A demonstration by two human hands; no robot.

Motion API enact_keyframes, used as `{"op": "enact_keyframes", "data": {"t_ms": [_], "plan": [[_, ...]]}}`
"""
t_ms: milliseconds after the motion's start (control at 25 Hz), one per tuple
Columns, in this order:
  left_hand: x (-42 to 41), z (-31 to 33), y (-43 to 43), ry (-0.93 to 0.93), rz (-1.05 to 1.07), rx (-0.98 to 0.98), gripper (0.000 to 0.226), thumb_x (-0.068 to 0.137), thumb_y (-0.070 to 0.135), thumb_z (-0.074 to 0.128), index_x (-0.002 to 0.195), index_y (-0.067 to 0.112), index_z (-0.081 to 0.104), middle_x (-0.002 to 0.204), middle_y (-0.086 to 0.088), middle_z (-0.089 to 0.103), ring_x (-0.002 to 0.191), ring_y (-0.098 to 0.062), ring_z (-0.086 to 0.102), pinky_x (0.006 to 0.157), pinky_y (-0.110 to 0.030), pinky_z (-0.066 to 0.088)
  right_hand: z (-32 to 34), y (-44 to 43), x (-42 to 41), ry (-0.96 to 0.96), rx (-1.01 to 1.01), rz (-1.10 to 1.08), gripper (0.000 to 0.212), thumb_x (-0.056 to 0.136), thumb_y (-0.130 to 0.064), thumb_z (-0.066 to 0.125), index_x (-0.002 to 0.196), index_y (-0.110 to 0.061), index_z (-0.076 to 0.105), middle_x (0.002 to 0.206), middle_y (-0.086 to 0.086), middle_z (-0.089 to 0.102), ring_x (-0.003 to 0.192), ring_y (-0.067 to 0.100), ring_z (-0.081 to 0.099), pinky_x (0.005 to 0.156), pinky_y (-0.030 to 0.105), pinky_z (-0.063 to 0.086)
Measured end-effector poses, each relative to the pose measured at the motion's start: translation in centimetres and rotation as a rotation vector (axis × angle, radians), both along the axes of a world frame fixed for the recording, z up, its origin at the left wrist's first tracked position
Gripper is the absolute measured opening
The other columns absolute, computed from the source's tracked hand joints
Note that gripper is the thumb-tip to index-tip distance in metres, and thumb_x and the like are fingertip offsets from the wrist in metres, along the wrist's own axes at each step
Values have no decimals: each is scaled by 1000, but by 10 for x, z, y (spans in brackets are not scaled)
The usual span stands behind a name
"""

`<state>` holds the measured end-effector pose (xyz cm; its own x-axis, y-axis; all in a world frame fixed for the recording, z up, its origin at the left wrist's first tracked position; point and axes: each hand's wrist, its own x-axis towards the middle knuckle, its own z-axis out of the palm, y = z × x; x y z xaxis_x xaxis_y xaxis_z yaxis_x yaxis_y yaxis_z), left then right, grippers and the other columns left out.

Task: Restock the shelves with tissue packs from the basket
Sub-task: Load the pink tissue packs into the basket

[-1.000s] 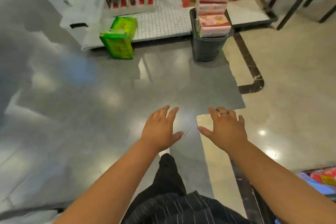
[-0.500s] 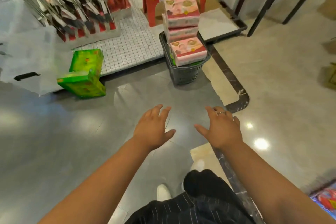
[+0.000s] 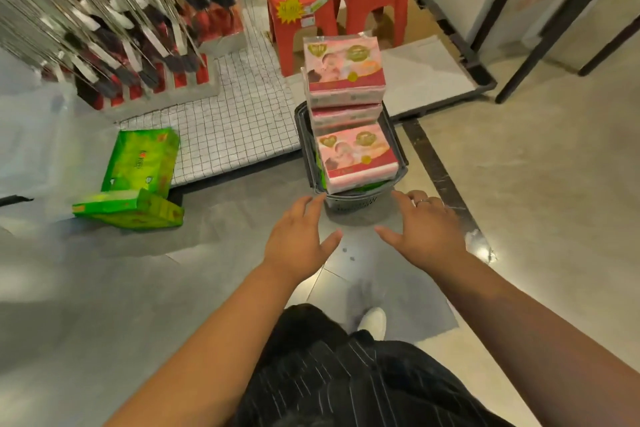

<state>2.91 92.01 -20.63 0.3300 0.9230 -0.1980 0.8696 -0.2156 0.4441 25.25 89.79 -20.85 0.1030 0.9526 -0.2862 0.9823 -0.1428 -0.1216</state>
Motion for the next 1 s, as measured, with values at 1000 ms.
{"op": "enact_keyframes", "data": {"t_ms": [1000], "plan": [[67,-372,390,-10,394,-291,75,89,56,55,147,16,30,149,-15,29,139,-32,27,112,-44,26,-374,378,137,230,-121,-271,83,85,-58,58,151,-18,26,153,16,21,132,41,34,100,51,41]]}}
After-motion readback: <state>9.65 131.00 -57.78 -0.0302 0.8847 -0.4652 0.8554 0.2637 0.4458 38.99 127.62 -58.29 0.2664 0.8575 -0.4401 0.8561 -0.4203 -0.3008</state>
